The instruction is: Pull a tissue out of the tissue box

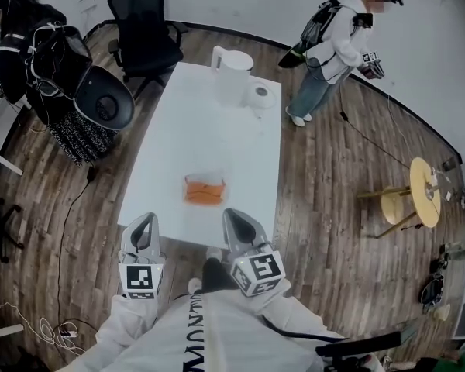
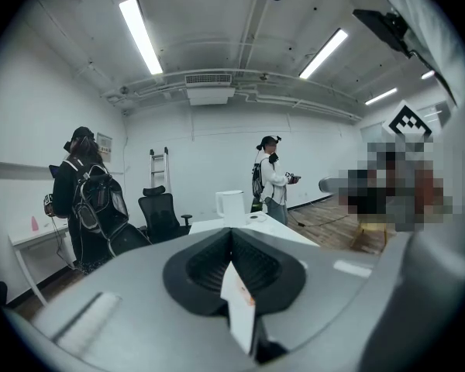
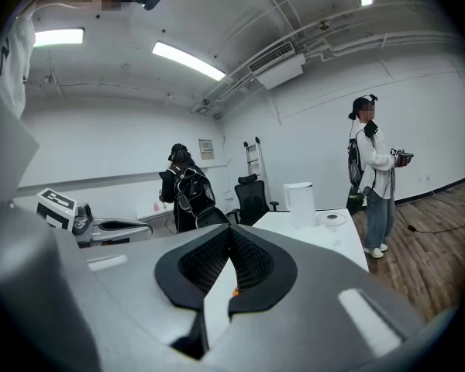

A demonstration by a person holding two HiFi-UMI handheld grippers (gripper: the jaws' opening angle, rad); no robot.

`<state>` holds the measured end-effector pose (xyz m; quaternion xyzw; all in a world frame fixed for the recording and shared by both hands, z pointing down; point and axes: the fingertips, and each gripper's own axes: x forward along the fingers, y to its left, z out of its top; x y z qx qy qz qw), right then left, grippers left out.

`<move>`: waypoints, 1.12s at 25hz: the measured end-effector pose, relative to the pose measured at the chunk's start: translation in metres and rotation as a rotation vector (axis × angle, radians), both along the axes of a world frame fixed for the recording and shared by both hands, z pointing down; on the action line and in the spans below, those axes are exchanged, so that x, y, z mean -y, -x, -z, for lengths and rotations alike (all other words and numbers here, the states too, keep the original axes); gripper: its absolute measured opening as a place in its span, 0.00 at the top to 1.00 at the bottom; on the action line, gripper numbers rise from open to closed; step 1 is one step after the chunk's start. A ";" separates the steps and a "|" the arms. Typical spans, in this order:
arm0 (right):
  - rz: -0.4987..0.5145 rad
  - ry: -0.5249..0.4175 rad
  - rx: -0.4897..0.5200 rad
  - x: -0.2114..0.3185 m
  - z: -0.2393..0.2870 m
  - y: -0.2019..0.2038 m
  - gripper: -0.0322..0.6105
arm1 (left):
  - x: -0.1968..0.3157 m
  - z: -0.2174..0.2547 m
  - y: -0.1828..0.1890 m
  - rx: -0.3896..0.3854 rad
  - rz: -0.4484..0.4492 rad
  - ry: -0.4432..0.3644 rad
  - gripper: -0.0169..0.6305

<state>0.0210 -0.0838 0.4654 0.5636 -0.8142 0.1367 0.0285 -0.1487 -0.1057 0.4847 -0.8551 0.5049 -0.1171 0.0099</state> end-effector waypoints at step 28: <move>0.053 0.035 0.064 0.122 -0.018 -0.053 0.95 | 0.103 -0.005 -0.052 0.075 0.050 0.039 0.98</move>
